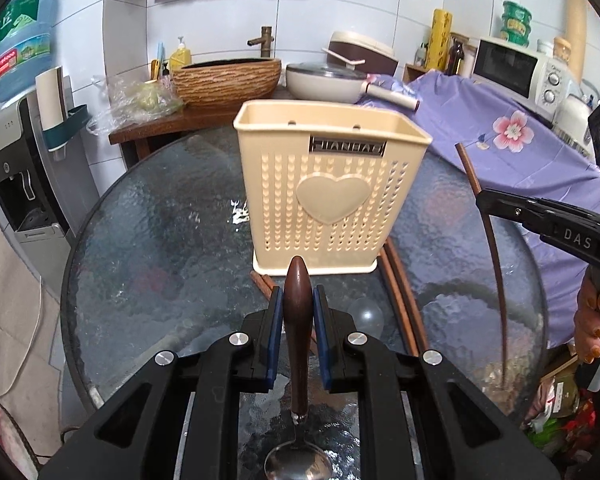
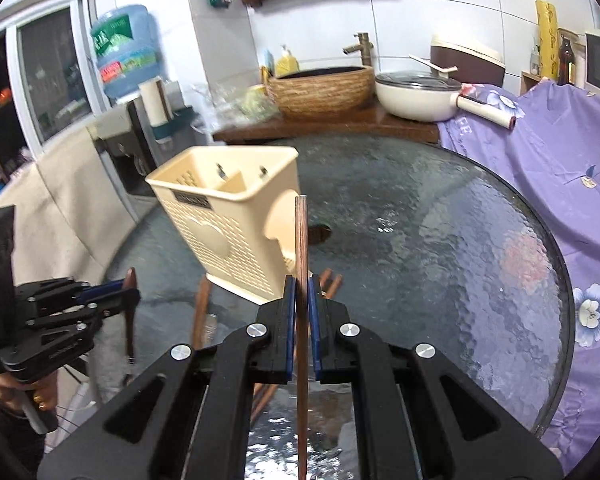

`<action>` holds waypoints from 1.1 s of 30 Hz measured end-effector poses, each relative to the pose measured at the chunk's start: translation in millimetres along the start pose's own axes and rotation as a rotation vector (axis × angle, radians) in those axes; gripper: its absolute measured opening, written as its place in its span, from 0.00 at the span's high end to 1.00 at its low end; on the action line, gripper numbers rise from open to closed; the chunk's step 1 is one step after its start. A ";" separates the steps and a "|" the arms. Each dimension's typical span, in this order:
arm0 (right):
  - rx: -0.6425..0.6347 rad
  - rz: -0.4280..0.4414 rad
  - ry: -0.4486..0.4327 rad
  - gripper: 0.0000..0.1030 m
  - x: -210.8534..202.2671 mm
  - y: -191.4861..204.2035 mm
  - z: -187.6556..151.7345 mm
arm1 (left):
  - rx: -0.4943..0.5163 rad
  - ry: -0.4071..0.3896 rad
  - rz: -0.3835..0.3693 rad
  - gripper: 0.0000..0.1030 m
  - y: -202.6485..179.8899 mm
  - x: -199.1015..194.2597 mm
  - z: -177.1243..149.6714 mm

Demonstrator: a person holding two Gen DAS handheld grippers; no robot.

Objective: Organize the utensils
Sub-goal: 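Lift the spoon with the left tool while the right tool carries the chopstick over the holder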

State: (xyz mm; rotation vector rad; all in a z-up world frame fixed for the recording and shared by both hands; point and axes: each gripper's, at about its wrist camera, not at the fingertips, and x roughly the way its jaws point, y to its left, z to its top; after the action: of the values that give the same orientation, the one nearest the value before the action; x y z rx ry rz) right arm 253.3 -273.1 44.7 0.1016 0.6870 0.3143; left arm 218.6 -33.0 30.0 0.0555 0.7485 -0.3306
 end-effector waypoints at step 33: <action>-0.039 0.197 -0.109 0.93 -78.7 32.4 71.6 | 0.020 -0.187 -0.120 0.86 -2.9 -81.4 65.9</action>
State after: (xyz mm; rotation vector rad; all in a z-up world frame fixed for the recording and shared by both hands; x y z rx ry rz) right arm 233.5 -266.6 153.9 0.1482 0.5631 0.5071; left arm 205.5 -24.4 133.7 -0.0017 0.5639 -0.4511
